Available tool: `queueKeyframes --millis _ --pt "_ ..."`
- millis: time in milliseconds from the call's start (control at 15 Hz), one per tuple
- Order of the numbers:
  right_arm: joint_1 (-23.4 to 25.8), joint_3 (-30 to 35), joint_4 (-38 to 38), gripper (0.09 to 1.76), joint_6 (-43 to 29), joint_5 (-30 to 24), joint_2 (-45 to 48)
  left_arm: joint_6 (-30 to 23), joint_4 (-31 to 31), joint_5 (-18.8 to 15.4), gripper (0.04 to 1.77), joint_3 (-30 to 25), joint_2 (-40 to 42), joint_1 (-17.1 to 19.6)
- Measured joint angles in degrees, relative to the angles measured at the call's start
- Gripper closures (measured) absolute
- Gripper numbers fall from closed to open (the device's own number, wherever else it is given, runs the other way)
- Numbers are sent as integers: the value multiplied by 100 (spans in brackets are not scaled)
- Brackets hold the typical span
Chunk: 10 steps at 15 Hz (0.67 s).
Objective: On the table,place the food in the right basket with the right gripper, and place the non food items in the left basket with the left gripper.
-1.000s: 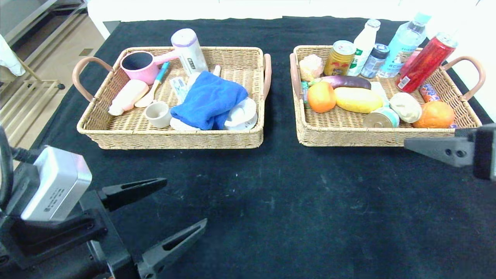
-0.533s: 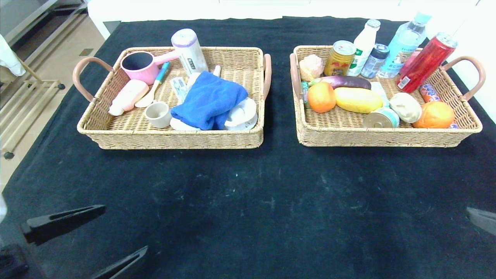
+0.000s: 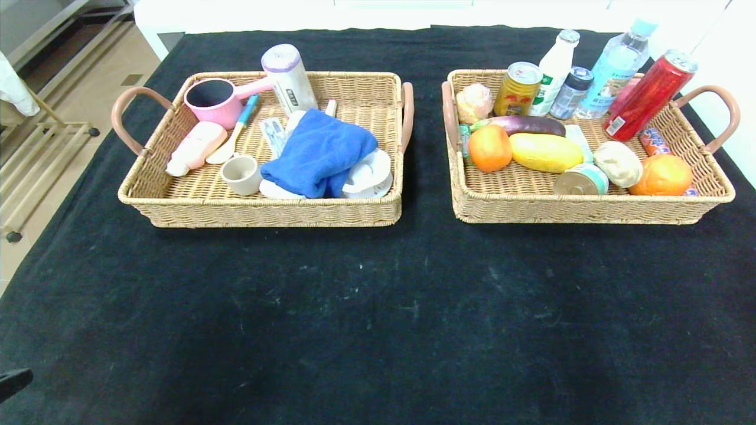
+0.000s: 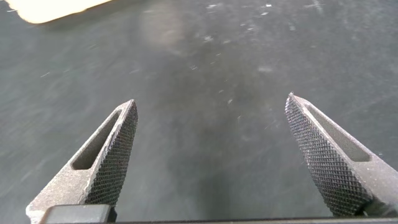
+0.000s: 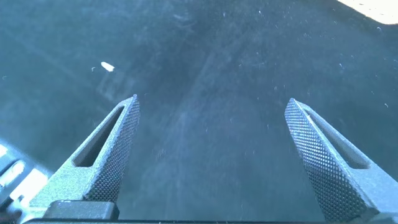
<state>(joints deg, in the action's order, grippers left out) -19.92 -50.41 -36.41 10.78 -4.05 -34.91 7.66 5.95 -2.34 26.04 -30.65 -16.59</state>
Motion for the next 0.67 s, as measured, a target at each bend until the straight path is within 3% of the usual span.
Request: queueKeyframes --millis 200,467,667 --pt "634 -361 -768 15 72 -636 485 89 612 -446 9 279 474 588" --pt "1033 -660 -1279 15 68 -777 1064 105 1781 -1196 9 1175 957 1318" --pt "1469 -723 -1670 14 135 -984 1458 116 2356 -1306 9 1637 1320 1510"
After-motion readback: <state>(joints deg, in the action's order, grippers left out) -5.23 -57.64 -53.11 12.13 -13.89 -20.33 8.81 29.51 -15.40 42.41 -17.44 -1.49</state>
